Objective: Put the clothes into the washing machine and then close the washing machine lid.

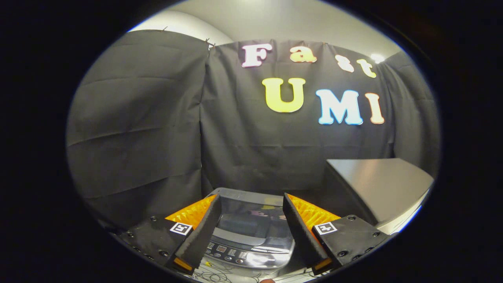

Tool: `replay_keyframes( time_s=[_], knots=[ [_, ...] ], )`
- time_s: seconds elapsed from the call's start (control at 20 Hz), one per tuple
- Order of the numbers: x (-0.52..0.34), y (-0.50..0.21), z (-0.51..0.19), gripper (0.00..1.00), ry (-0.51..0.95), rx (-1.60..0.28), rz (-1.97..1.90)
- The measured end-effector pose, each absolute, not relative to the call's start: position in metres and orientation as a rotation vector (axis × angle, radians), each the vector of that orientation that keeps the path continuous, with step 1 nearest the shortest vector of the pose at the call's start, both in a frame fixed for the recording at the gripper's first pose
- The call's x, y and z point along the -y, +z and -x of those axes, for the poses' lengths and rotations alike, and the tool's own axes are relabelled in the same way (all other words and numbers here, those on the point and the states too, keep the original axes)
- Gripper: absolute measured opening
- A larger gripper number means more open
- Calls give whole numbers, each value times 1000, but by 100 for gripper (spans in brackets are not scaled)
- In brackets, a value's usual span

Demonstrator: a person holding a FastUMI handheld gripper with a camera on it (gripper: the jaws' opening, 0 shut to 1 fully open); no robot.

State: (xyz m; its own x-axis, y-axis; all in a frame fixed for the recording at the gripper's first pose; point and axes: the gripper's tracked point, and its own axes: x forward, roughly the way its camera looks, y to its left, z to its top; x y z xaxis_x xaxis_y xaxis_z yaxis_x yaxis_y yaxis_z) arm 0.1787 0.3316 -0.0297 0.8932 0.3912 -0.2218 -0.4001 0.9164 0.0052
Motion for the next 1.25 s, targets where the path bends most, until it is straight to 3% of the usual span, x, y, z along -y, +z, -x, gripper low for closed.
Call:
replay_keyframes(
  time_s=[0.7,1.25],
  knots=[
    [-142,44,-112,97,217,-95,74],
    [-114,35,-106,97,171,-102,37]
  ],
)
